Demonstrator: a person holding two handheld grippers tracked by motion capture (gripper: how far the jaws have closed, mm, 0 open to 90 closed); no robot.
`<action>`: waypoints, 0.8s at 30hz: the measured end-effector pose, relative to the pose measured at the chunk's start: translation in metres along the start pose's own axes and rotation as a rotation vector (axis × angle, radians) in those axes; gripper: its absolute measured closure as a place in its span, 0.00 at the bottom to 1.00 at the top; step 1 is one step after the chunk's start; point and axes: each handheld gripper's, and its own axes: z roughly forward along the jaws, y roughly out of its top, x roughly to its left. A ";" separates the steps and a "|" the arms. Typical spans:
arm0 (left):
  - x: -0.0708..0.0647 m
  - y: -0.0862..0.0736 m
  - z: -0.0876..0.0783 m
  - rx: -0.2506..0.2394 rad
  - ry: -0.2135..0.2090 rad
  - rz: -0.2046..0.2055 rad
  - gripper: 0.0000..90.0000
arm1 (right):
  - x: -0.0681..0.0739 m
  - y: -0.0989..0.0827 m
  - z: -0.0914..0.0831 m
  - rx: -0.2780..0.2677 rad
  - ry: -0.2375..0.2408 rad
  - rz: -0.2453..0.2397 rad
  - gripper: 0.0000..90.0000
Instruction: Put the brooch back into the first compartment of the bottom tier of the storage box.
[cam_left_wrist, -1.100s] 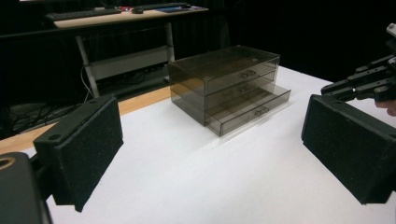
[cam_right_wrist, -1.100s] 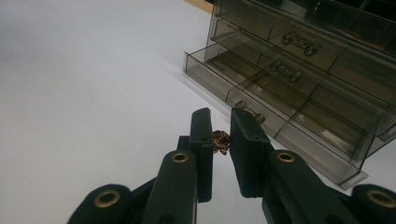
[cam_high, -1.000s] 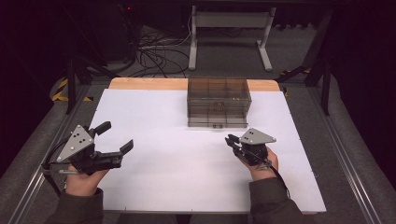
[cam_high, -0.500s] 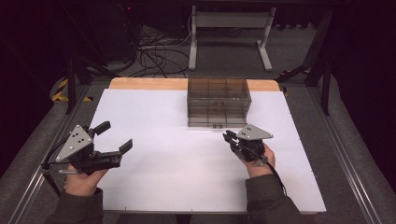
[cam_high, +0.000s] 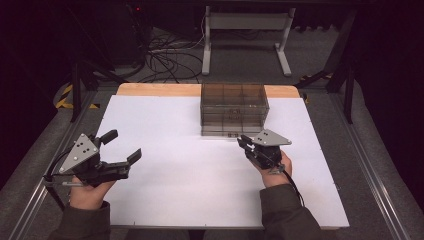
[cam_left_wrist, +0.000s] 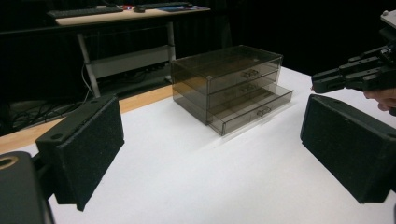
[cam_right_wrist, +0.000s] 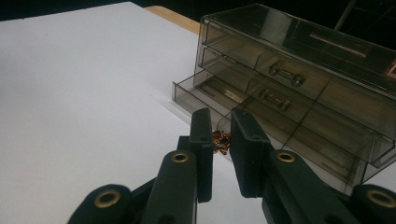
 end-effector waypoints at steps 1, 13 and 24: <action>0.000 0.000 0.000 0.000 0.000 0.000 0.08 | 0.000 0.000 0.001 -0.002 0.000 0.005 0.89; 0.000 0.000 0.000 -0.002 -0.002 0.003 0.08 | 0.000 0.004 0.008 -0.015 -0.009 0.017 0.89; -0.001 -0.001 0.001 -0.001 -0.006 0.000 0.08 | 0.000 0.009 0.012 -0.015 -0.017 0.017 0.89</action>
